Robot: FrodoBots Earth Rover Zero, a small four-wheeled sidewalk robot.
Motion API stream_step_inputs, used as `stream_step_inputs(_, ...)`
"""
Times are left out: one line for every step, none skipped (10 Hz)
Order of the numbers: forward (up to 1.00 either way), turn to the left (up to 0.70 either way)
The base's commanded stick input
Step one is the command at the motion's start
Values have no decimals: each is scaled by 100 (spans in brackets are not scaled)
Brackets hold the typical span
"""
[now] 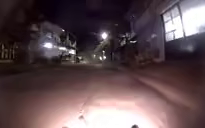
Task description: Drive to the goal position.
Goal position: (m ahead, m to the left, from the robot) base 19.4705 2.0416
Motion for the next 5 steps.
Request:
stream_step_inputs(70,0)
stream_step_inputs(70,0)
stream_step_inputs(70,0)
stream_step_inputs(70,0)
stream_step_inputs(70,0)
